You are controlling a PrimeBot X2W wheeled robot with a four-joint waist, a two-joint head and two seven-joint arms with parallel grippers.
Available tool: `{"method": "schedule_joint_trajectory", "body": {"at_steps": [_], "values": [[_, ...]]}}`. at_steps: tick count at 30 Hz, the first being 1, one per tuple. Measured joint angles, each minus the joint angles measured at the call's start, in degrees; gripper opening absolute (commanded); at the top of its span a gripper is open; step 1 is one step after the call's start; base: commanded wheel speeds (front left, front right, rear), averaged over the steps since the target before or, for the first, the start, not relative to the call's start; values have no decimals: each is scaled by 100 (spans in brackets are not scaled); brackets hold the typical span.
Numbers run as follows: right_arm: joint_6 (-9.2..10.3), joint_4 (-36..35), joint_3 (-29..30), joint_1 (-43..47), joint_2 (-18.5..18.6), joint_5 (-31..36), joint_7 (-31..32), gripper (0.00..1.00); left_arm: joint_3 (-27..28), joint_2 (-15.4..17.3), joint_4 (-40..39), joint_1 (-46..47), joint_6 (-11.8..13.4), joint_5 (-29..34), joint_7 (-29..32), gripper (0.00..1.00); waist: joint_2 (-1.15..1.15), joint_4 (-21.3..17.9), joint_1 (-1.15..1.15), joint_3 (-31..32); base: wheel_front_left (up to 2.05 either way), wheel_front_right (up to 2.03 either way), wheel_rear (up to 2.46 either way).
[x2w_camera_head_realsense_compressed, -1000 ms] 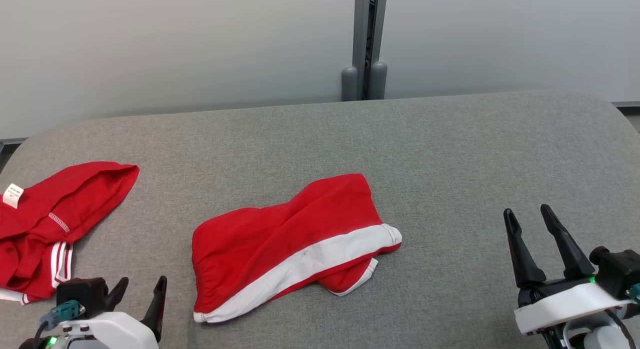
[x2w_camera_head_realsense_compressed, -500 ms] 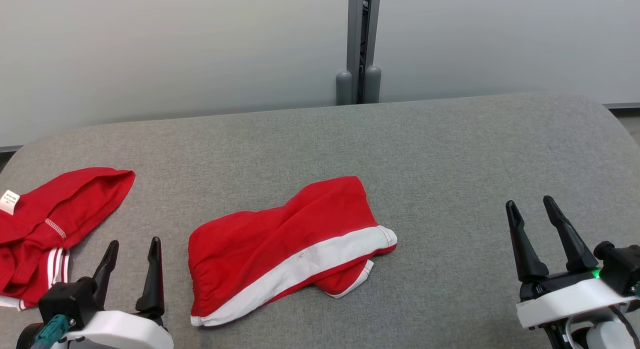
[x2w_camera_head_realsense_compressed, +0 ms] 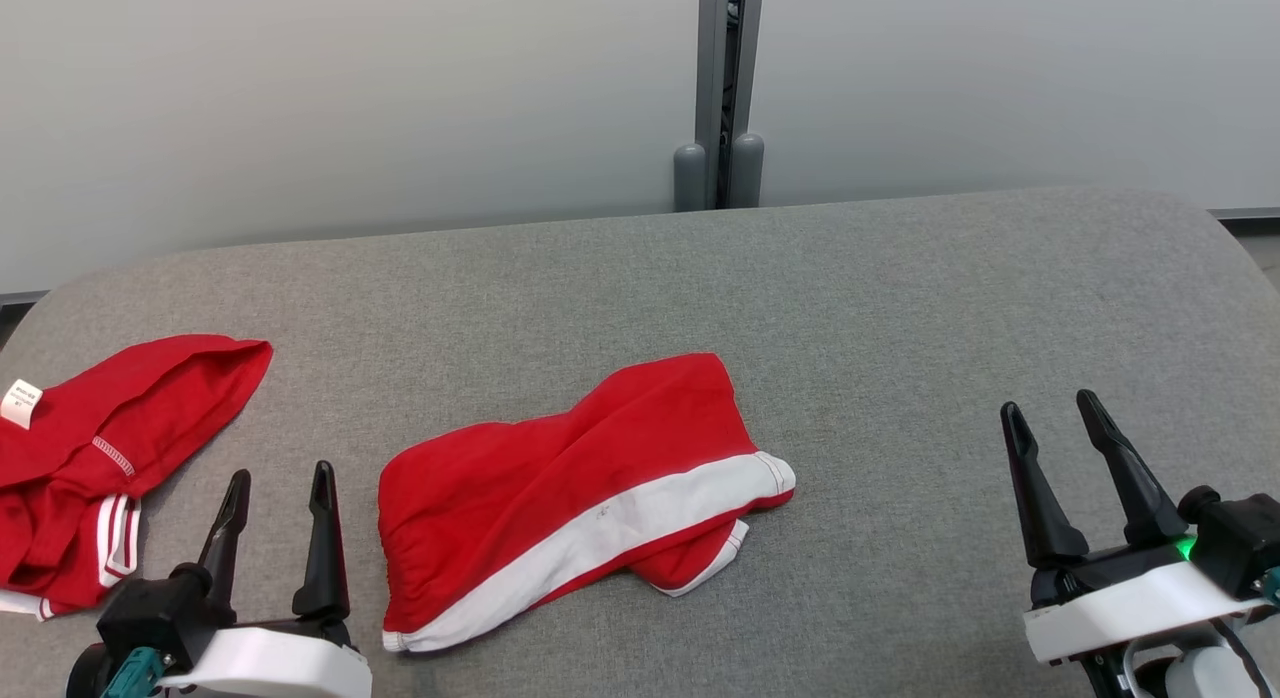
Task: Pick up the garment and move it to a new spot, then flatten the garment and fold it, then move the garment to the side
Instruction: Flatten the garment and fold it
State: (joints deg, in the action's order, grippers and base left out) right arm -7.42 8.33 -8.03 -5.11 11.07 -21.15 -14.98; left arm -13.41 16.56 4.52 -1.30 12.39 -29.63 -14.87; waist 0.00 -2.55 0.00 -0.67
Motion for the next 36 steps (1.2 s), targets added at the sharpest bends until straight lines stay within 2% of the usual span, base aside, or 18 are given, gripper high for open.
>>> {"method": "schedule_joint_trajectory", "body": {"at_steps": [11, 19, 36], "values": [[0, -32, 11, 97, -103, 18, 0, 100, 259, -327, 19, -63, -283, 425, -12, 100, 0, -10, 0, 11, 0, 0, 0], [0, 8, -13, 94, -119, 7, 0, 100, 490, -474, 269, -48, -579, 570, -13, 100, 0, -7, 0, 19, 0, 0, 0], [0, 120, -115, 82, -45, -10, 0, 100, 681, -628, 486, -1, -814, 848, -13, 100, 0, -15, 0, 27, 0, 0, 0]]}}
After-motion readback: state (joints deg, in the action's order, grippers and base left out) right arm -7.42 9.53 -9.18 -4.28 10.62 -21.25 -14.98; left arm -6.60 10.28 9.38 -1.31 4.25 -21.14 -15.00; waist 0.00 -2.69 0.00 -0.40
